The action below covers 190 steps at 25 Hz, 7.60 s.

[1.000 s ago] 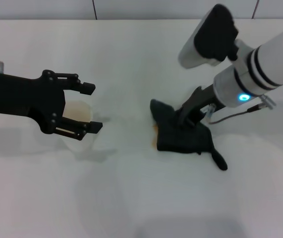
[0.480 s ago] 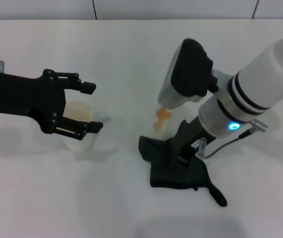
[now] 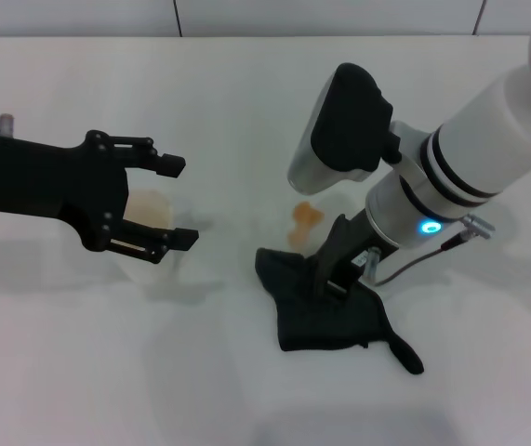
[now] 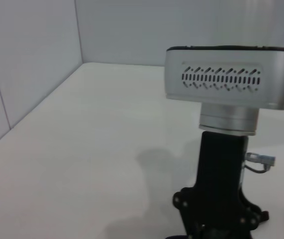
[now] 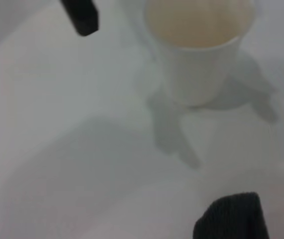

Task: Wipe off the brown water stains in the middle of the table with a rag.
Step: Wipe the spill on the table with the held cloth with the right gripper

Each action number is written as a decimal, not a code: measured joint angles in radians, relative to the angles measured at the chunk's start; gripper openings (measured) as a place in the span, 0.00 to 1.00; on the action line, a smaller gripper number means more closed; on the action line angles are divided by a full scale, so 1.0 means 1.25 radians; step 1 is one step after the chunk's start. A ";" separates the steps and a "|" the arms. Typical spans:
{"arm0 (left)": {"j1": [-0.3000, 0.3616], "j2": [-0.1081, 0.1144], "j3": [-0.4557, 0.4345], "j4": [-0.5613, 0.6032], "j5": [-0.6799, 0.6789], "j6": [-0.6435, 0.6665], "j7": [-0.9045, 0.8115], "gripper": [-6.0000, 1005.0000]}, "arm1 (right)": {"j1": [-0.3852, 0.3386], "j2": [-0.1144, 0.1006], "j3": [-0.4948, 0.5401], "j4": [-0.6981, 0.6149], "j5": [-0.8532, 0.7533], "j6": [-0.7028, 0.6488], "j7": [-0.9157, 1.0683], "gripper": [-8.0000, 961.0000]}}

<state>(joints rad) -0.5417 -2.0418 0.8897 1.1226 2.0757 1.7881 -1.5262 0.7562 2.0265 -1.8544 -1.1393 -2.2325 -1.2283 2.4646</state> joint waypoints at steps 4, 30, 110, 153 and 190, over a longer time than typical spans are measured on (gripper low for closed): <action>-0.002 -0.004 0.000 0.000 0.000 -0.001 -0.003 0.88 | 0.009 -0.002 0.010 0.005 -0.037 0.024 0.031 0.09; -0.004 -0.015 -0.005 0.000 -0.004 -0.013 -0.007 0.88 | 0.056 0.000 0.060 0.022 -0.172 0.038 0.104 0.09; -0.005 -0.026 0.000 0.000 -0.004 -0.022 0.014 0.88 | -0.088 -0.009 0.048 -0.150 -0.137 -0.055 0.146 0.09; 0.003 -0.026 -0.001 0.005 -0.005 -0.017 0.003 0.88 | -0.250 -0.016 0.375 -0.190 -0.148 -0.193 -0.025 0.10; 0.003 -0.027 0.001 0.005 -0.028 -0.021 0.000 0.88 | -0.003 0.001 0.056 -0.065 -0.009 -0.040 -0.001 0.08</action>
<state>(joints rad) -0.5384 -2.0754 0.8904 1.1282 2.0413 1.7622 -1.5263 0.7525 2.0281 -1.7843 -1.2207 -2.2437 -1.2786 2.4633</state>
